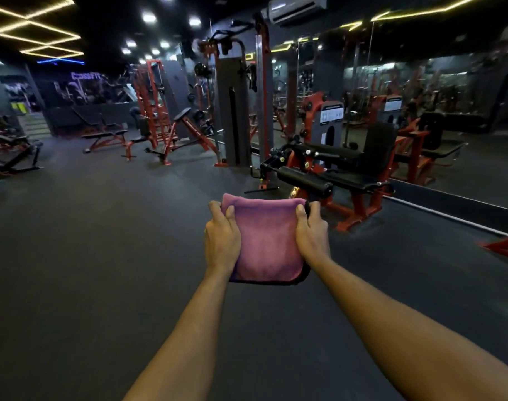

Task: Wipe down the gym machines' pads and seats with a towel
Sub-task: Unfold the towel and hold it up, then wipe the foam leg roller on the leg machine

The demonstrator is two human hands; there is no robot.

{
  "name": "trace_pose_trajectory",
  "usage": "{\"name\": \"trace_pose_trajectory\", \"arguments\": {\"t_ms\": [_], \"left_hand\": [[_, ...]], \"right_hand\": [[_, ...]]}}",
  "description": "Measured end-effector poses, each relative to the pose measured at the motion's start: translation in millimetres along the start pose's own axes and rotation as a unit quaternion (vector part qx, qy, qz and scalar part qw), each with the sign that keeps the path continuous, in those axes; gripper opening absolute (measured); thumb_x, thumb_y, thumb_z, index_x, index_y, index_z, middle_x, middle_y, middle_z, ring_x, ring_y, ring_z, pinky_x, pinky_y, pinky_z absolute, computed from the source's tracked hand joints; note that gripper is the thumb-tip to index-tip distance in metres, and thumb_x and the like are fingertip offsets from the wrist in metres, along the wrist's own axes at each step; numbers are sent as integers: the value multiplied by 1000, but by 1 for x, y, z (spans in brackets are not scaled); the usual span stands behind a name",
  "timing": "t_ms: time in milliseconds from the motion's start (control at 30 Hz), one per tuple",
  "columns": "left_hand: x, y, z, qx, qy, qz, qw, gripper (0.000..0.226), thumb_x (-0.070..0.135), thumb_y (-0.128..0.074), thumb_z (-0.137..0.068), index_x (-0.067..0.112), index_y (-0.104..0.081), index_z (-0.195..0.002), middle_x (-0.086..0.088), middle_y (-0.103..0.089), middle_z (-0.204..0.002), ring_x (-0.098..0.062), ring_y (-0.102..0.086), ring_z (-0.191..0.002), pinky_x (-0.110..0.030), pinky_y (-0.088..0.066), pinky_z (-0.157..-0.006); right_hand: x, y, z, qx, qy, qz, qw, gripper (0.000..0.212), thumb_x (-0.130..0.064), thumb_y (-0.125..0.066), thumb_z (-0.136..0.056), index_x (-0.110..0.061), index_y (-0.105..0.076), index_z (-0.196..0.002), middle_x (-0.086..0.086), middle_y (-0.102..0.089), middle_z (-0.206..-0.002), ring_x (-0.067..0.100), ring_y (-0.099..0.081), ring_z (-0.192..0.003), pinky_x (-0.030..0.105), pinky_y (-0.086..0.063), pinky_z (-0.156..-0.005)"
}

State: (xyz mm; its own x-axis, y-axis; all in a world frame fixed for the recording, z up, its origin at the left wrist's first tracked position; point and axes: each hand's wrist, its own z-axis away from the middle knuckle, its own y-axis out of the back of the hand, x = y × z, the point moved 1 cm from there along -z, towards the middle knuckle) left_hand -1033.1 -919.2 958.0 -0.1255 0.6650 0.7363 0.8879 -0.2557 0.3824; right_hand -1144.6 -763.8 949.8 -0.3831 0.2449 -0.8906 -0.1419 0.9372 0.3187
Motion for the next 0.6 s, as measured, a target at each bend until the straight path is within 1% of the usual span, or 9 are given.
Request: {"name": "trace_pose_trajectory", "arguments": {"t_ms": [67, 100, 200, 267, 367, 467, 533, 600], "left_hand": [[-21, -31, -48, -20, -2, -2, 1000, 26, 39, -35, -107, 14, -39, -112, -24, -65, -94, -46, -63, -87, -50, -51, -68], [-32, -50, -77, -29, 0, 0, 1000, 26, 39, -35, -107, 14, -39, -111, -24, -65, -94, -46, -63, -87, -49, -51, -67], [-58, -105, -149, -42, 12, 4, 999, 25, 37, -35, -108, 13, -39, -112, -22, -64, -94, -45, -62, -86, -42, -45, -64], [-77, -148, -197, -59, 6, 9, 998, 23, 36, -35, -108, 13, -39, -110, -19, -63, -91, -43, -62, -84, -40, -43, -63], [-101, -208, -255, -66, -1, 5, 998, 18, 34, -34, -108, 17, -36, -105, -12, -60, -86, -41, -62, -81, -44, -47, -62], [-125, -280, -321, -62, 0, 0, 998, 16, 32, -33, -108, 17, -34, -103, -18, -63, -90, -42, -62, -82, -53, -52, -67], [-140, -331, -368, -57, 8, -8, 998, 16, 32, -32, -108, 17, -33, -103, -19, -64, -92, -42, -62, -83, -53, -52, -68], [-150, -372, -413, -57, 11, -14, 998, 16, 31, -32, -109, 17, -32, -102, -18, -64, -92, -42, -62, -83, -48, -49, -65]], "right_hand": [[4, -31, -49, 9, -13, 6, 1000, 32, -50, -30, -107, -22, -45, -107, 11, -66, -97, 32, -64, -92, 47, -53, -79], [7, -47, -81, 17, -14, 8, 1000, 32, -50, -30, -107, -22, -44, -105, 12, -66, -97, 34, -64, -92, 49, -53, -80], [24, -82, -165, 35, -24, 34, 999, 30, -50, -30, -107, -23, -42, -103, 12, -66, -94, 35, -64, -89, 51, -54, -79], [42, -106, -222, 48, -29, 42, 998, 29, -50, -30, -107, -23, -42, -102, 12, -65, -94, 36, -65, -89, 52, -55, -79], [71, -137, -296, 56, -33, 44, 997, 29, -48, -31, -107, -22, -42, -102, 10, -65, -93, 34, -64, -89, 50, -54, -78], [104, -170, -386, 62, -27, 48, 997, 29, -46, -33, -108, -19, -41, -102, 7, -62, -90, 33, -62, -86, 44, -49, -73], [124, -191, -452, 54, -31, 56, 996, 27, -44, -33, -109, -18, -40, -101, 2, -58, -83, 31, -59, -82, 39, -44, -69], [135, -209, -512, 48, -29, 59, 997, 26, -43, -33, -109, -19, -39, -101, 1, -56, -80, 30, -58, -79, 38, -42, -68]]}}
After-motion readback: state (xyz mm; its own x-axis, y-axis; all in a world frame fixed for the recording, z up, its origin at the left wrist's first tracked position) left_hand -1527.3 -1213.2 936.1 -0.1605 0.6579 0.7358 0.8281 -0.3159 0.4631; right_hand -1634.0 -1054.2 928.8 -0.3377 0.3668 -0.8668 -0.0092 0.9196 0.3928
